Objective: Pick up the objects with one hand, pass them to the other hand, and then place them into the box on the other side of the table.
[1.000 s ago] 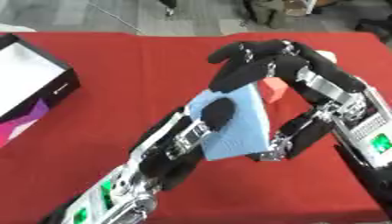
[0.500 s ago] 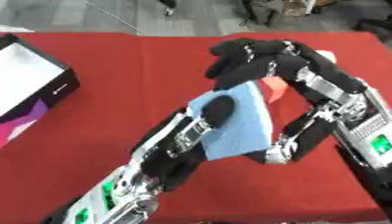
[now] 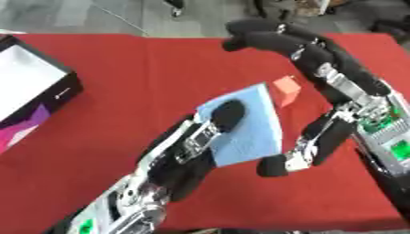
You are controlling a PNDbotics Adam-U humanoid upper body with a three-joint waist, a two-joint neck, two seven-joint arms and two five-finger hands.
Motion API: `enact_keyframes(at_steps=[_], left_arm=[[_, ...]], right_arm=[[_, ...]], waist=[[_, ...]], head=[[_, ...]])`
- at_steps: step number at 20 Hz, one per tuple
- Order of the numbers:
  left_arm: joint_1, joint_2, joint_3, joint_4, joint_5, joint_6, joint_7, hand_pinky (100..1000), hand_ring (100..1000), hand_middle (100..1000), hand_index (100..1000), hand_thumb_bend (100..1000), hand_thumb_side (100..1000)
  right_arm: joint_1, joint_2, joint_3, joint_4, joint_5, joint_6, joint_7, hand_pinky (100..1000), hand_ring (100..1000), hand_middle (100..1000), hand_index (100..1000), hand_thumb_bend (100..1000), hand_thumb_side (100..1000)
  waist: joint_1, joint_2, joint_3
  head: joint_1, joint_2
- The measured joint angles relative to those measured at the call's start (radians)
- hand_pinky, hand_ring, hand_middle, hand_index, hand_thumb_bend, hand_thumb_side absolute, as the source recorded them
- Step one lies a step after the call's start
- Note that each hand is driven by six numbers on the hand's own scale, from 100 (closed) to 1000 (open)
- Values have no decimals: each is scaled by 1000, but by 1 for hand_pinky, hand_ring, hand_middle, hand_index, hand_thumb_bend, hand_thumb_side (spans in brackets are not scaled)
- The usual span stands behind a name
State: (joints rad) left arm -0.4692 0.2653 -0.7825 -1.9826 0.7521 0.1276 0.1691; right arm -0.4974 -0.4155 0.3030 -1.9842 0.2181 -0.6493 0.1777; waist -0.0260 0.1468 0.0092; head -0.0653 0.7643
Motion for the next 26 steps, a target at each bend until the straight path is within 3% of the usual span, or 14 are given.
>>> enact_keyframes(at_steps=[5, 9, 12, 16, 20, 22, 24, 26], left_arm=[[21, 20, 24, 12, -21, -8, 45, 934, 663, 578, 538, 100, 554], [73, 107, 90, 24, -86, -6, 145, 941, 683, 593, 524, 100, 545], [114, 190, 166, 13, -165, 37, 248, 929, 689, 598, 511, 100, 504], [152, 309, 279, 6, -298, 132, 387, 898, 698, 610, 509, 100, 381], [168, 437, 386, 3, -475, 308, 477, 815, 679, 600, 547, 100, 130], [174, 501, 431, 1, -590, 386, 422, 760, 656, 588, 598, 183, 100], [178, 558, 462, 0, -715, 471, 338, 676, 618, 568, 707, 383, 100], [187, 609, 482, 17, -856, 550, 259, 645, 604, 559, 753, 451, 100]], right_arm=[[19, 5, -11, 0, 43, 10, -114, 920, 824, 901, 1000, 541, 353], [44, 5, -32, 0, 58, 6, -191, 923, 813, 882, 1000, 507, 365], [67, -1, -38, 0, 67, 6, -216, 931, 811, 878, 1000, 488, 373], [98, -10, -41, 0, 80, 8, -221, 940, 809, 873, 1000, 470, 386], [123, -15, -43, 0, 87, 14, -215, 949, 806, 868, 1000, 455, 398], [132, -19, -43, 0, 89, 17, -209, 952, 806, 865, 1000, 445, 403], [139, -20, -43, 0, 92, 19, -202, 956, 804, 862, 1000, 437, 409], [145, -20, -43, 0, 94, 21, -195, 957, 804, 861, 1000, 434, 411]], waist=[[1, 0, -3], [3, 0, -9], [5, 0, -11], [11, -3, -15], [18, -7, -21], [22, -8, -24], [25, -9, -30], [28, -10, -34]], head=[[16, -1], [63, -12], [103, -31], [154, -59], [197, -85], [225, -101], [255, -115], [281, -127]])
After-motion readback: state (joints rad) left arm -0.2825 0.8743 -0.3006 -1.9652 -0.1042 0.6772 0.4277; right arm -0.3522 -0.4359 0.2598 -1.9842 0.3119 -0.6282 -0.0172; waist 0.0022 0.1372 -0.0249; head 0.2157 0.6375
